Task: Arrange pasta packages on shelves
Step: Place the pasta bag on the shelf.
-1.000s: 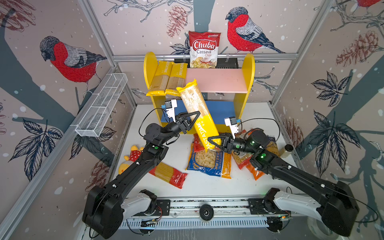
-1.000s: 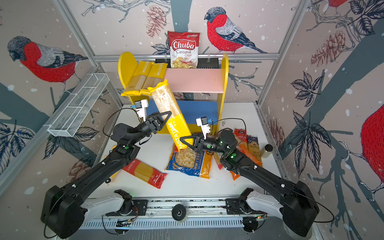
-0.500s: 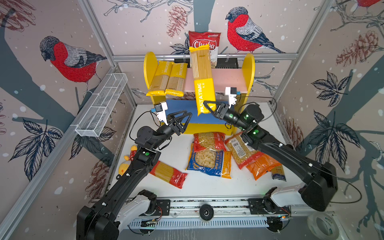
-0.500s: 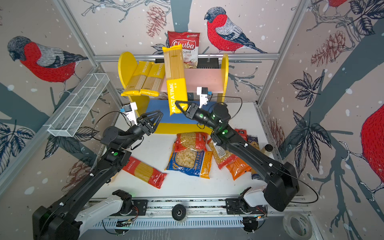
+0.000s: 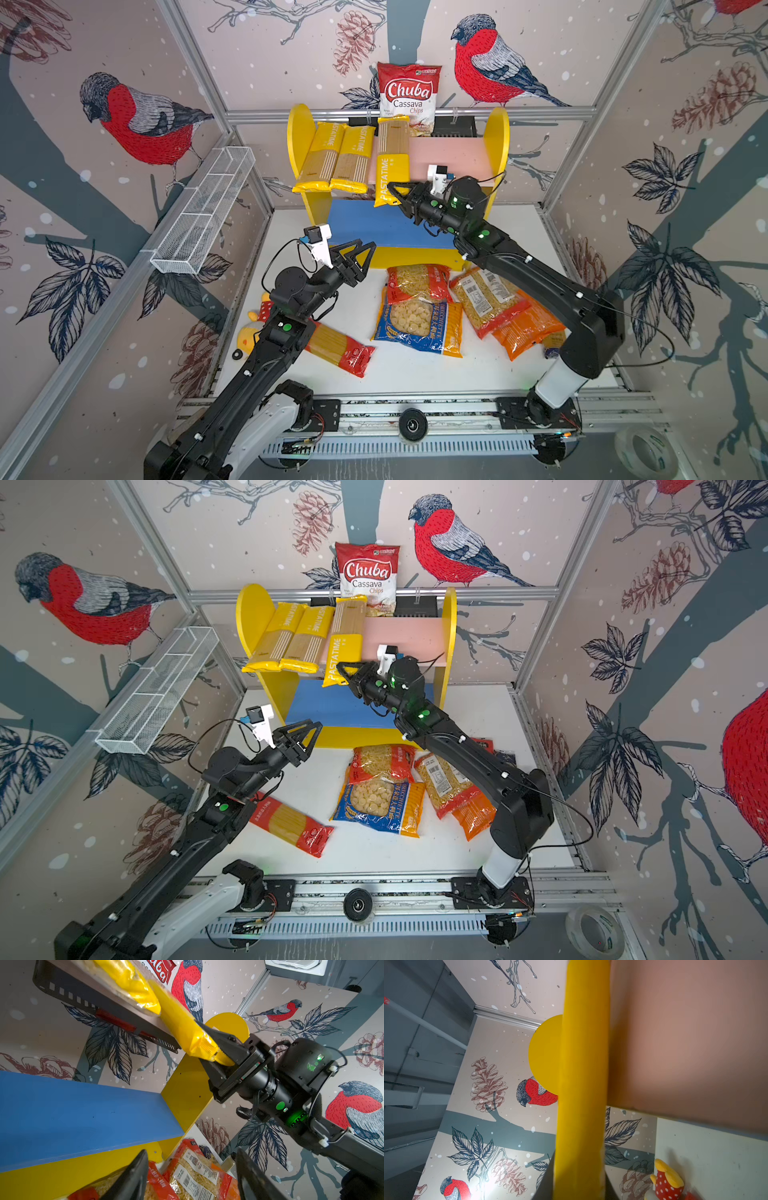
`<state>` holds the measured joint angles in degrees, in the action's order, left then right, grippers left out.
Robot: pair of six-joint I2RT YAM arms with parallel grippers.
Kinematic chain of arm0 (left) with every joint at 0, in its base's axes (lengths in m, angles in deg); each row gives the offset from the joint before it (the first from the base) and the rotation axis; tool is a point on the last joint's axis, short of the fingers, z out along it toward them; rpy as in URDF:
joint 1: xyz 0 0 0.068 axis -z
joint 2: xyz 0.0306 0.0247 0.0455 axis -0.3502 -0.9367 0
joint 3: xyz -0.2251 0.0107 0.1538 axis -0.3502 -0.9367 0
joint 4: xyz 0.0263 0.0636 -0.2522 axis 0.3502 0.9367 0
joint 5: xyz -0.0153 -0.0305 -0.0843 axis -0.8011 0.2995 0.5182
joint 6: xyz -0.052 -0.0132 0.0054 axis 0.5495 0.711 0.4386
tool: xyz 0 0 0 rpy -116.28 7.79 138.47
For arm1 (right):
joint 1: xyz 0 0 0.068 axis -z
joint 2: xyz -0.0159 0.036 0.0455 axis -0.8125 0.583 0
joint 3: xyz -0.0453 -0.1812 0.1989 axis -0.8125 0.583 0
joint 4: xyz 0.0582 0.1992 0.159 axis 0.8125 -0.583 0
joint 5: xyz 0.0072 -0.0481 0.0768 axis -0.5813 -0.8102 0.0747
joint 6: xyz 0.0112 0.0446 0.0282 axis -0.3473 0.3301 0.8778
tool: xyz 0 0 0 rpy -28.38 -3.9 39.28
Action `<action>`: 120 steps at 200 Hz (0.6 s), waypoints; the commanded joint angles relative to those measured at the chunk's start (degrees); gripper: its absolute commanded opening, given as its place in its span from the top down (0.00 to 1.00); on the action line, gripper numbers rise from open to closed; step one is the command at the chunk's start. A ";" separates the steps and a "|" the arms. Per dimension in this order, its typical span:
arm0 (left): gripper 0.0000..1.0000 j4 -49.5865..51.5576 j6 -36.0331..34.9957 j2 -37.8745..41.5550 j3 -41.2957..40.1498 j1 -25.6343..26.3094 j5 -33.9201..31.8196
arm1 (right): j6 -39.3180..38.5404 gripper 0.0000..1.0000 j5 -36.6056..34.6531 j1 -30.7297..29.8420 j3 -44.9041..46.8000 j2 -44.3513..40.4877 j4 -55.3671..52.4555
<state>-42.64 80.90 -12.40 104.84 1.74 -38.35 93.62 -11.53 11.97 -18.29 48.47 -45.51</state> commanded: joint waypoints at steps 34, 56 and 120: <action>0.35 -1.75 -0.19 -0.40 -1.19 -0.09 -0.06 | -2.13 0.53 -1.38 -0.81 -2.34 1.18 5.59; 0.35 -2.31 -0.30 -0.81 -1.72 -0.09 0.01 | -2.97 0.52 -2.03 -1.30 1.02 -0.99 6.37; 0.35 -5.39 2.18 -3.37 -2.66 0.34 1.04 | -3.46 0.70 -2.36 -1.16 0.42 -0.23 6.77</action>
<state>-44.34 81.79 -15.41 102.28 1.76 -38.06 90.78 -13.57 10.35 -15.53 46.94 -42.89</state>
